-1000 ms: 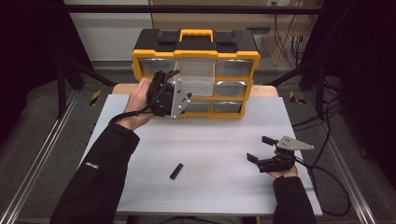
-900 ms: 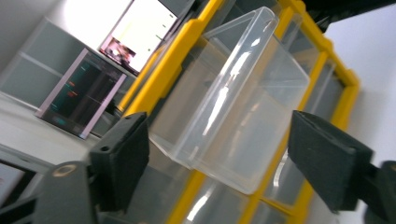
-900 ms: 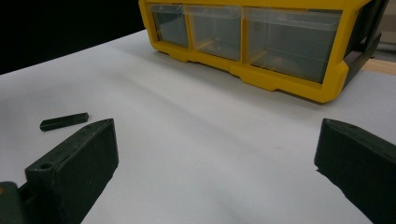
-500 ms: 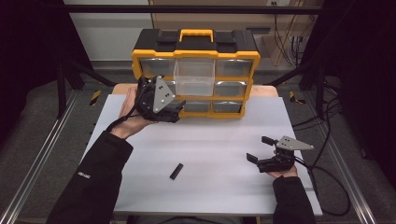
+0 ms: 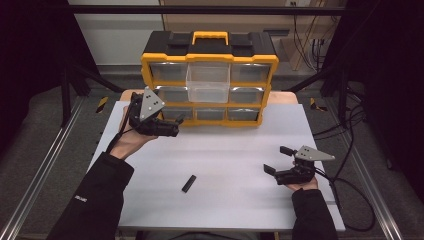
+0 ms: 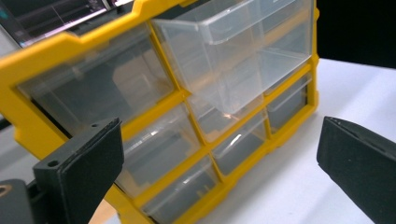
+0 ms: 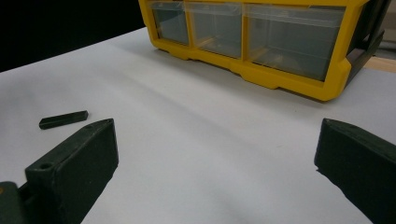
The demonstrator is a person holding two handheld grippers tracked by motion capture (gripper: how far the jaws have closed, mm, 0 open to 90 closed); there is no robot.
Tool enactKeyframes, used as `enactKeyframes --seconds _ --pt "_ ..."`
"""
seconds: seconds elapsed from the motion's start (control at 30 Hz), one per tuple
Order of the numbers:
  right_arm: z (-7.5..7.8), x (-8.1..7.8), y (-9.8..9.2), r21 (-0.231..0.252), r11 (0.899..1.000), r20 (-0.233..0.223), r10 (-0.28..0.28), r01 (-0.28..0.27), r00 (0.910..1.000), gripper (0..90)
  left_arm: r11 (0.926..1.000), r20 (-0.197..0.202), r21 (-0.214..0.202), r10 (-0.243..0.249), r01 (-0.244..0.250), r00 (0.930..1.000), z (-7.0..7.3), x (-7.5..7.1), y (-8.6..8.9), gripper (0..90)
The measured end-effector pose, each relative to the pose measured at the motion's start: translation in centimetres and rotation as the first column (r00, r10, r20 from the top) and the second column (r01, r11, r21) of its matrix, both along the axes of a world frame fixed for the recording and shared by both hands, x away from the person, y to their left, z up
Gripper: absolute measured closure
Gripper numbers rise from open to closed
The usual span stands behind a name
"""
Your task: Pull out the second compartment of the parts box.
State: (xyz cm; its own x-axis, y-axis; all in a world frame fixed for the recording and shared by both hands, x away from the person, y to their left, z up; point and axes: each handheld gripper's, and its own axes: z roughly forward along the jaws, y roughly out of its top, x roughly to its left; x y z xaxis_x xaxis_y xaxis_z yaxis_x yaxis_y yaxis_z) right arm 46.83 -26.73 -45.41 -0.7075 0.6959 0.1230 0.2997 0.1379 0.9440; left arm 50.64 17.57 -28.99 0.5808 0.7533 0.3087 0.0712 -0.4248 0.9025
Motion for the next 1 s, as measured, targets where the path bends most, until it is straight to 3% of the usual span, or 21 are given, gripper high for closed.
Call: enactKeyframes --seconds 0.1,0.3,0.63,0.8,1.0 --pt "0.0 0.0 0.0 0.000 1.000 0.000 0.000 0.000 1.0000 0.2 0.9988 -0.026 -0.047 -0.013 0.012 0.9996 -0.7 -0.1 0.6 0.0" --pt "0.0 0.0 0.0 0.000 1.000 -0.001 0.001 -0.001 1.0000 0.1 0.9947 -0.065 -0.101 -0.023 0.017 0.9976 -2.1 -0.4 1.6 0.0" --pt "-0.1 0.0 0.1 -0.005 1.000 -0.002 0.000 0.000 1.0000 0.1 0.9910 -0.104 -0.134 -0.010 -0.004 0.9945 -3.8 -0.7 2.9 0.0" --pt "-0.1 0.0 0.0 -0.004 1.000 0.000 0.000 0.000 1.0000 0.2 0.9901 -0.094 -0.141 -0.011 -0.002 0.9955 -4.6 -1.0 3.3 0.0" --pt "0.0 0.0 0.0 -0.002 1.000 -0.001 -0.001 0.001 1.0000 0.1 0.9840 -0.121 -0.178 -0.020 -0.002 0.9925 -5.8 -1.6 3.5 0.0"
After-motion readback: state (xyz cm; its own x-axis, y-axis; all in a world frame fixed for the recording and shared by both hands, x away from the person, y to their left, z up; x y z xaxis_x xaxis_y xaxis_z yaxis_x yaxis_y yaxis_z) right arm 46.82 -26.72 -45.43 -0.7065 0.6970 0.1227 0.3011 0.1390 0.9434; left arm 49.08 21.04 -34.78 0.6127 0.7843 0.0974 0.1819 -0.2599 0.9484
